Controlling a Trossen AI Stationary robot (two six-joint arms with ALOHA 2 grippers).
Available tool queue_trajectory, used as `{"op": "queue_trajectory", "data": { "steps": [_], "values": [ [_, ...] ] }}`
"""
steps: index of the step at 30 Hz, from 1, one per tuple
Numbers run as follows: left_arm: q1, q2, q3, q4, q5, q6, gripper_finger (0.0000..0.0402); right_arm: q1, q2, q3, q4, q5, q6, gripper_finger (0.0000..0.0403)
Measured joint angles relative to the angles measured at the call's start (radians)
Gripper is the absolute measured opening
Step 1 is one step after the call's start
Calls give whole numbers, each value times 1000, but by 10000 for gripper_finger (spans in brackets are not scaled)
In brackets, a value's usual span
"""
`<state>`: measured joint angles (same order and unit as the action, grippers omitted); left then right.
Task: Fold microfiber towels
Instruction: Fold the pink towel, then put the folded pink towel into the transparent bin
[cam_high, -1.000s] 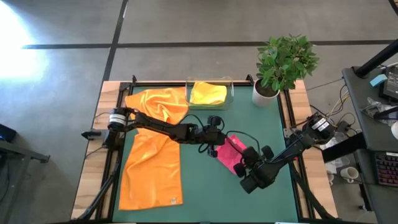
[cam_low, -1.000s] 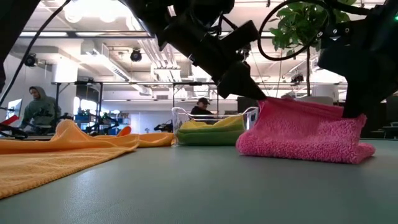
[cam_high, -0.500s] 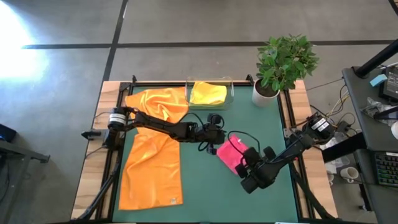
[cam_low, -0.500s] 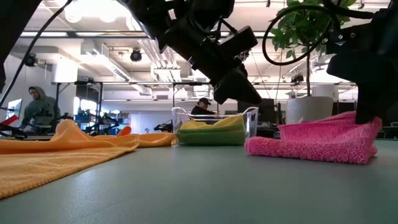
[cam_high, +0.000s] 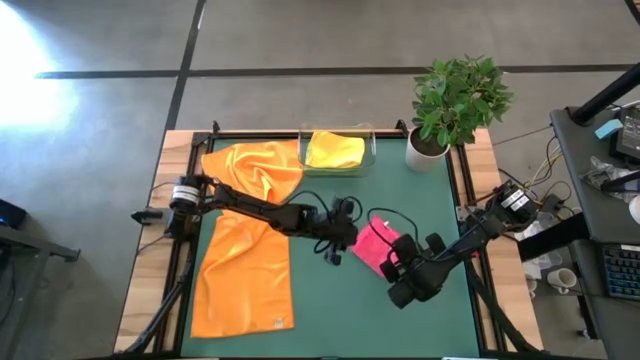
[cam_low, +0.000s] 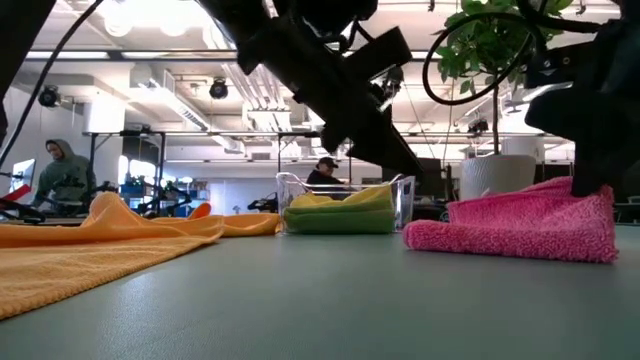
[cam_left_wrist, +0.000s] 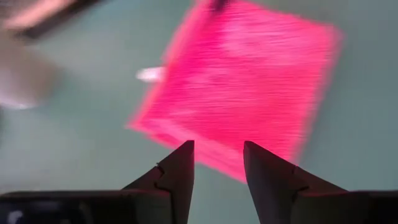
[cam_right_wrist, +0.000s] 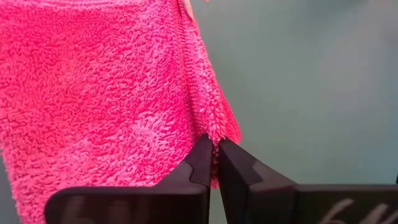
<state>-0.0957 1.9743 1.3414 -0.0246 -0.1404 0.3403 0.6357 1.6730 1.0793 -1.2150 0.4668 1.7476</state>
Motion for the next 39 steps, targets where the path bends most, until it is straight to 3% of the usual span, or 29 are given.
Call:
{"op": "queue_trajectory", "data": {
  "steps": [2, 4, 12, 17, 28, 32, 39],
  "values": [
    [-7, 0, -3, -19, 109, -24, 123, 0, 0, 7, 0, 0, -6, 16],
    [-14, 0, -9, -11, 149, -51, 123, -1, 0, 14, 1, 5, -10, 29],
    [-15, 7, -10, 26, 152, -123, 123, -14, -1, 48, -50, 26, 14, 96],
    [-16, 7, -12, 69, 163, -229, 123, -15, -30, 96, -169, 59, 41, 115],
    [-10, 8, -29, 122, 171, -511, 123, -14, -265, 126, -218, 62, -61, 96],
    [-2, 9, -38, 142, 171, -545, 119, -14, -351, 98, -218, 127, -124, 87],
    [3, 79, -17, 218, 171, -548, 50, -14, -458, 24, -216, 172, -154, 76]
  ]
}}
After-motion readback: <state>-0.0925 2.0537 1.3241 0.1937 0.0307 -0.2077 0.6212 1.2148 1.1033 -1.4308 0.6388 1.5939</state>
